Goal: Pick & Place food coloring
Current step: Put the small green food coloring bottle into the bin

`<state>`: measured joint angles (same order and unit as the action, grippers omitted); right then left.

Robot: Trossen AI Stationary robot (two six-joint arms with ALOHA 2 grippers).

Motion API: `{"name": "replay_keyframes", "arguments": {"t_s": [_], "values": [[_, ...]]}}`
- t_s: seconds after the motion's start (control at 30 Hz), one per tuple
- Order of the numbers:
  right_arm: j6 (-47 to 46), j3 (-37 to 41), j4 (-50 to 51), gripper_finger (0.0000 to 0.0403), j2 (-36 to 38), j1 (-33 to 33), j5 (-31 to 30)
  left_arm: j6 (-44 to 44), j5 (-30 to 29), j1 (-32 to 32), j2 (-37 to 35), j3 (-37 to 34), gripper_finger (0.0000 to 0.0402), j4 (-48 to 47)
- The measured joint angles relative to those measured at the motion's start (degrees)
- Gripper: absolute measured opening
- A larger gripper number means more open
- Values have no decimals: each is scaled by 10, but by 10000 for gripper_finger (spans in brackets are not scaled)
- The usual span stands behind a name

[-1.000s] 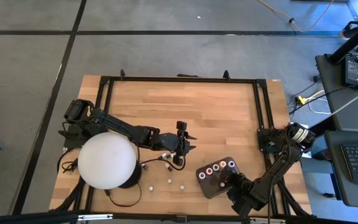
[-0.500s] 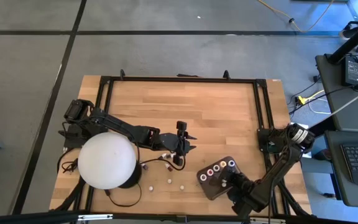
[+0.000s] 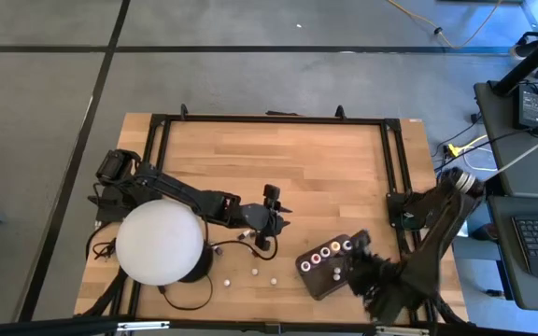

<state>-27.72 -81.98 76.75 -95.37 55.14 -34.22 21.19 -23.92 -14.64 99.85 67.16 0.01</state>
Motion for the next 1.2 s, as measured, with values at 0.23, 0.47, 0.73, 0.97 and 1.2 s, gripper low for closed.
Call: {"name": "replay_keyframes", "arguments": {"t_s": [0.23, 0.47, 0.73, 0.97, 1.2], "values": [[-17, 172, -156, 139, 213, -14, -31, -81, -36, -7, 0, 0, 155, -73], [-3, 304, -215, 139, 409, -85, -78, -191, -32, 14, 0, 0, 155, -96], [55, 390, -250, 139, 551, -115, -78, -255, -14, 20, 0, 0, 154, -91], [72, 403, -267, 139, 574, -115, -82, -246, -19, 20, 0, 0, 153, -88], [69, 403, -269, 139, 556, -115, -82, -265, -15, 20, 0, 0, 153, -84]]}}
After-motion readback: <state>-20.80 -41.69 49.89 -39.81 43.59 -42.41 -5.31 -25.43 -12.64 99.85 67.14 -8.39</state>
